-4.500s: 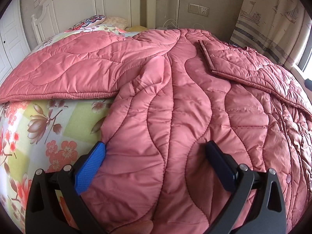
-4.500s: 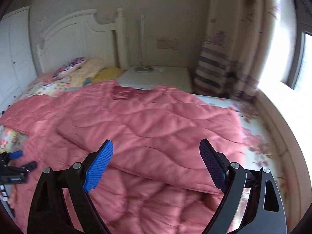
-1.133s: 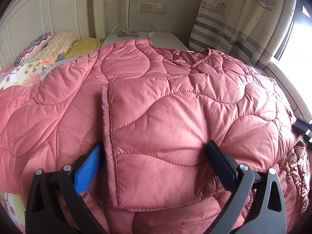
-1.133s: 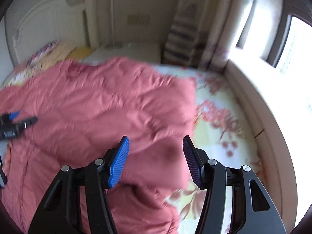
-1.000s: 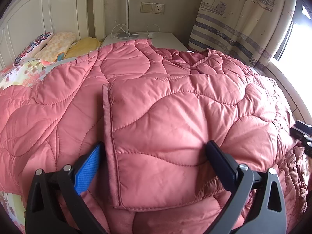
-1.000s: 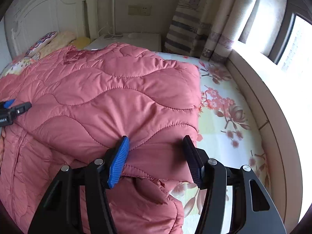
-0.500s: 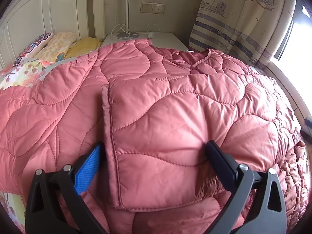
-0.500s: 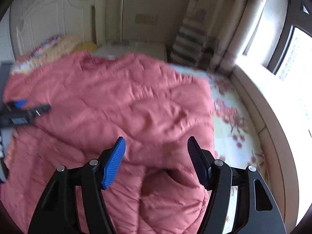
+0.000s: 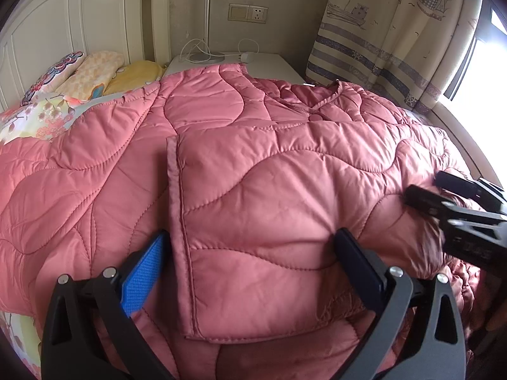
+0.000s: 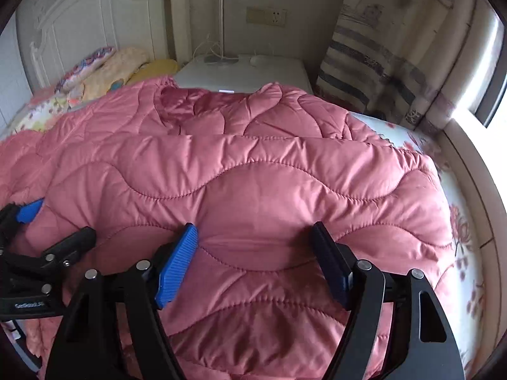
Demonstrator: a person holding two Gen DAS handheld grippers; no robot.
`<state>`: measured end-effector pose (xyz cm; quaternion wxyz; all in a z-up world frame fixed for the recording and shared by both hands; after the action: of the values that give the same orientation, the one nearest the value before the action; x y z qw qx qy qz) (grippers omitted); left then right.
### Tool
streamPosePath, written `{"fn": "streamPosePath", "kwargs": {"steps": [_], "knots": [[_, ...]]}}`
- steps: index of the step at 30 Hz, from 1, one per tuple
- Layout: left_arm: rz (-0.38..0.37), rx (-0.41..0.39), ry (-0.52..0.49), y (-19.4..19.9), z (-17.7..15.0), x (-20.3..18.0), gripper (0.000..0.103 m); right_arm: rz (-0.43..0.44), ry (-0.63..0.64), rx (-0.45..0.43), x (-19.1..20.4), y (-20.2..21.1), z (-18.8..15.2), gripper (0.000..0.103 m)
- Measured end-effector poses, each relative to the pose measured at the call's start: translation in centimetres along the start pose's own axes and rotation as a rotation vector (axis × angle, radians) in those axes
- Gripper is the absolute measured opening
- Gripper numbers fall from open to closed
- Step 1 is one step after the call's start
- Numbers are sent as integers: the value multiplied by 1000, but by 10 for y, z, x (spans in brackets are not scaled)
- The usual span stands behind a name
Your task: Fold large clothes
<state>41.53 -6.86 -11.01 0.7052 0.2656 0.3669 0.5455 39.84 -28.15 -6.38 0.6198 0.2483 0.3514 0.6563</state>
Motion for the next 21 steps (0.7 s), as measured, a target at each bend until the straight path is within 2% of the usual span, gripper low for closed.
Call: {"fn": "streamPosePath", "kwargs": {"steps": [3, 5, 6, 9, 13, 17, 21], "knots": [[1, 0, -1, 0, 0, 0, 101, 16, -18, -77, -2, 32, -4, 73], [0, 0, 0, 0, 0, 0, 101, 4, -5, -108, -1, 48, -10, 80], [0, 0, 0, 0, 0, 0, 101, -15, 22, -106, 0, 51, -16, 84], [0, -1, 1, 0, 0, 0, 101, -113, 89, -52, -4, 40, -33, 86], [-10, -3, 8, 0, 0, 1, 101, -85, 10, -30, -15, 17, -52, 86], [-13, -4, 13, 0, 1, 1, 101, -149, 60, -40, -8, 20, -49, 86], [4, -1, 2, 0, 1, 0, 101, -139, 51, -31, -9, 19, -51, 86]]}}
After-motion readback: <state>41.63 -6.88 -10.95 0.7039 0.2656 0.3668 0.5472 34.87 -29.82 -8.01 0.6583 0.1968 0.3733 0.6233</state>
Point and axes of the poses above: each gripper's, at about its wrist camera, not at the fingertips, and y roughly against the way its jaws point, x to its left, z to its top, the point moved 5 cm from there along -y, roughly the way its jaws point, and after that the axes turned 10 degrees about y, right-handed, at the moved point
